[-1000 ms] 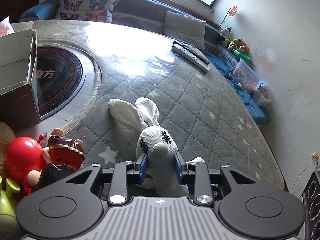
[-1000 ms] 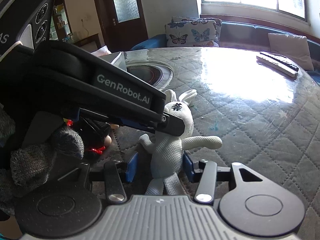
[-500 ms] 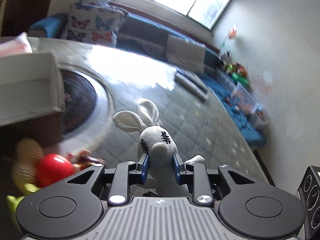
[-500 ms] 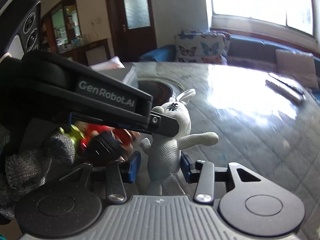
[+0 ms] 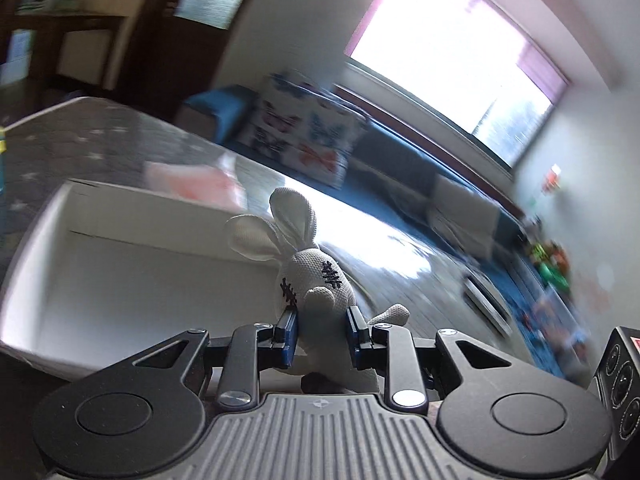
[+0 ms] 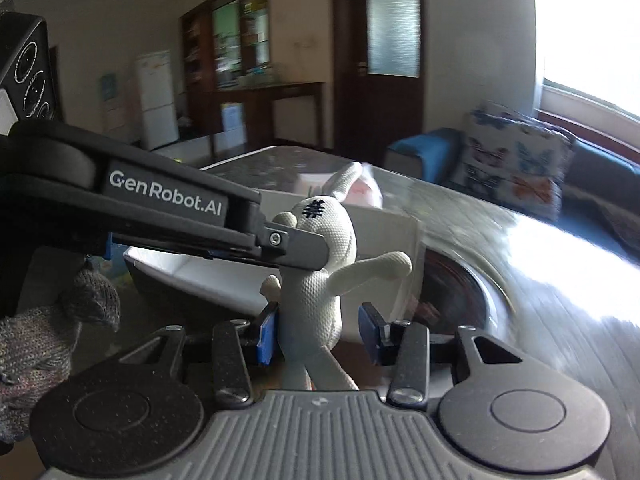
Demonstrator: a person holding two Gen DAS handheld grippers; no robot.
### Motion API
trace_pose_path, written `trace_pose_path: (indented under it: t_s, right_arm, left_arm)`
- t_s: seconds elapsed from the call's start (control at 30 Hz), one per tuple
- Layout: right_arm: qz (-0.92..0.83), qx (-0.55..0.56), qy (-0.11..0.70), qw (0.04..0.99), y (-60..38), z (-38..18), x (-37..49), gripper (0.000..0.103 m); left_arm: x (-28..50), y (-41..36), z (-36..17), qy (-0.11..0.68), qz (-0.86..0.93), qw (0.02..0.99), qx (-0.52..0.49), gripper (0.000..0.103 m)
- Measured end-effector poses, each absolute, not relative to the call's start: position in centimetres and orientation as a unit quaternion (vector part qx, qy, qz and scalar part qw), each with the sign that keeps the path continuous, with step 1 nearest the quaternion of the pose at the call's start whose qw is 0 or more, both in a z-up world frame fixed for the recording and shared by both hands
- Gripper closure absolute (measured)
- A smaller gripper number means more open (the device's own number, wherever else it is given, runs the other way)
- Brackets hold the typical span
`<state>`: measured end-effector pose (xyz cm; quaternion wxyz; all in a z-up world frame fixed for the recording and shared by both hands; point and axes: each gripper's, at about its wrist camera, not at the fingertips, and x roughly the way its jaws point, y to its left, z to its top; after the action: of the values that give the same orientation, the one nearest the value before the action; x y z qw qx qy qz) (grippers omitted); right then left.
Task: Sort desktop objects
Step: 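Lift the bunny with the right tool and carry it over the box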
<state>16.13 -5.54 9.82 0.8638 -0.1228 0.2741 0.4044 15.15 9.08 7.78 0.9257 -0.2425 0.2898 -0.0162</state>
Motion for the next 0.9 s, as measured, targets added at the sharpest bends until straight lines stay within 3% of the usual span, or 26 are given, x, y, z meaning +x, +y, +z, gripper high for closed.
trace_pose_path:
  t_s: [0.27,0.5,0.57,0.7,0.8,0.9]
  right_arm:
    - [0.428,-0.167,0.293,0.839,3.2,8.2,20.0,0.06]
    - [0.419,-0.173,0.315,0.834,4.0,5.9,21.3,0.053]
    - [0.417,-0.174,0.318,0.834,3.8,5.8,21.3,0.047]
    - [0.416,-0.167,0.312,0.837,2.8,6.0,21.3,0.023]
    - [0.413,-0.164,0.304,0.843,2.4,6.4,20.9,0.018]
    - [0.402,-0.165,0.295,0.851,1.3,6.9,19.9,0.006]
  left_arm:
    - [17.9,15.7,6.1,0.29,0.046,0.916,-0.274,0.072]
    - [18.9,17.6,4.2,0.308,0.064,0.904,-0.288,0.071]
    - [18.8,17.5,4.1,0.309,0.065,0.903,-0.291,0.071]
    - [18.2,17.1,4.2,0.309,0.06,0.903,-0.291,0.071]
    - [17.5,16.5,4.5,0.308,0.055,0.906,-0.285,0.071]
    - [16.9,16.0,4.8,0.306,0.053,0.907,-0.283,0.071]
